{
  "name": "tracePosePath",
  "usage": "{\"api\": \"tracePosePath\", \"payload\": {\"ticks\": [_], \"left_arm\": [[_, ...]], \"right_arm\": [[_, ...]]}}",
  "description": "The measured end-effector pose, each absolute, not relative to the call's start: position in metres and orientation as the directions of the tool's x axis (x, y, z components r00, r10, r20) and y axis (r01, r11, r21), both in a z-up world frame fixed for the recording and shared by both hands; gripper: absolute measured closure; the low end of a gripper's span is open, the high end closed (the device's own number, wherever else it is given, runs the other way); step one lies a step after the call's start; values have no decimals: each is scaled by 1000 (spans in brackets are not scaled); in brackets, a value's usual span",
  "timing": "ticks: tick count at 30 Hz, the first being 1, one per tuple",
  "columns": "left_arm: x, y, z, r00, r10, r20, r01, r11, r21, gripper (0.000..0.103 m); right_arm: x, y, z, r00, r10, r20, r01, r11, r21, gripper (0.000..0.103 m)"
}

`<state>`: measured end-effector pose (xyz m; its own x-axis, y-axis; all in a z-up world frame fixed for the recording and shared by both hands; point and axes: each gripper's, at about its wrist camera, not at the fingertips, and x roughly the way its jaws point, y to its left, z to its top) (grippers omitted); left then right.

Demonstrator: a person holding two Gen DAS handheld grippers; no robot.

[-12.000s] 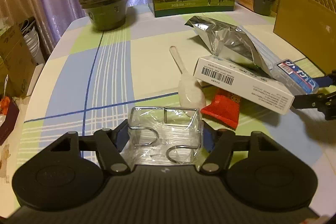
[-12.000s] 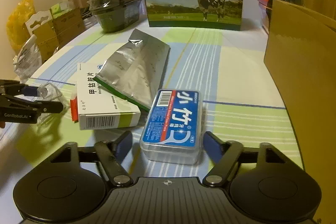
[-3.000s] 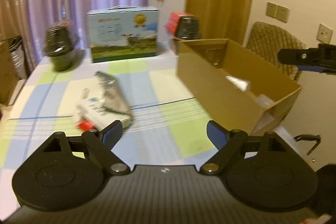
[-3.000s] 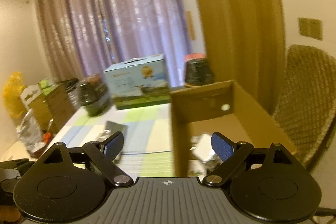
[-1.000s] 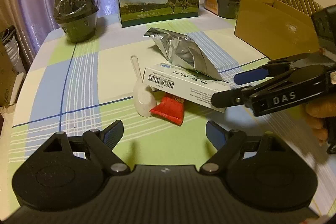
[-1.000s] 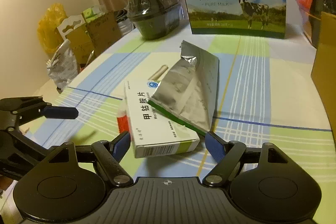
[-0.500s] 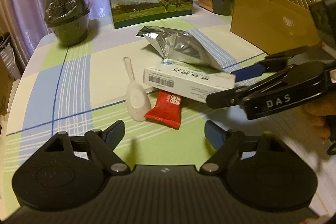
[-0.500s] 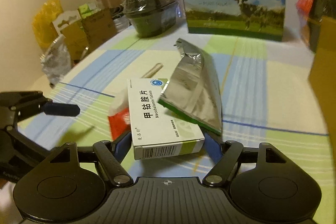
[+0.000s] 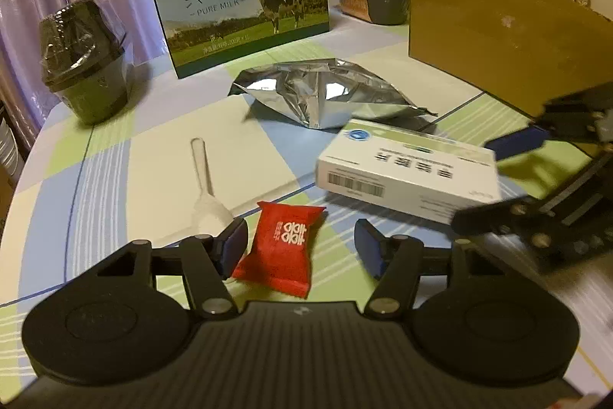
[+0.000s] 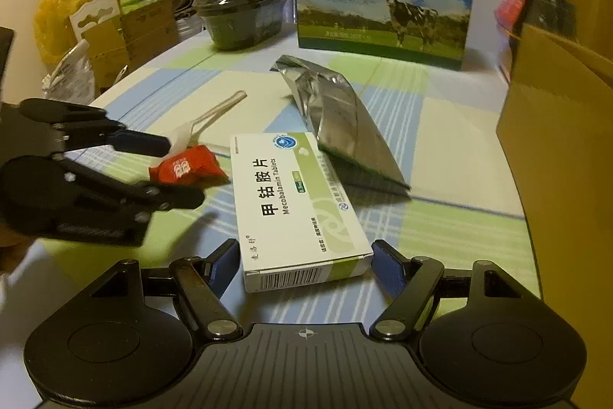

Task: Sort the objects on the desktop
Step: 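Grasp the red candy with the left tool while the right tool grasps the white medicine box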

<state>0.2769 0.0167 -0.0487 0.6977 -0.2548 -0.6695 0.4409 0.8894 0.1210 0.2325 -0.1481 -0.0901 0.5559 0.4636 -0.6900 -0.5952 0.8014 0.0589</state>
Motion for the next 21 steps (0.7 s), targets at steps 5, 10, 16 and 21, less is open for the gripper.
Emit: {"api": "tracePosePath", "payload": {"ticks": [5,10,16,21], "left_arm": [[284,16,-58,686,-244,-686,424,900,104,48],[275,10,-54,669,-228,-708,415,904,102,73],[237,-3,-47,620,-243,-746,419,906,53,73],[180,-16,-45,597,-249,-762,404,915,18,73]], "right_arm": [[225,-153,-90,563,460,-686,-593,803,52,31],[213,-157,-88,563,440,-700,-586,809,37,31],[175,-175,-87,595,364,-716,-541,841,-22,31],[127,-194,-87,628,292,-721,-491,868,-76,31]]}}
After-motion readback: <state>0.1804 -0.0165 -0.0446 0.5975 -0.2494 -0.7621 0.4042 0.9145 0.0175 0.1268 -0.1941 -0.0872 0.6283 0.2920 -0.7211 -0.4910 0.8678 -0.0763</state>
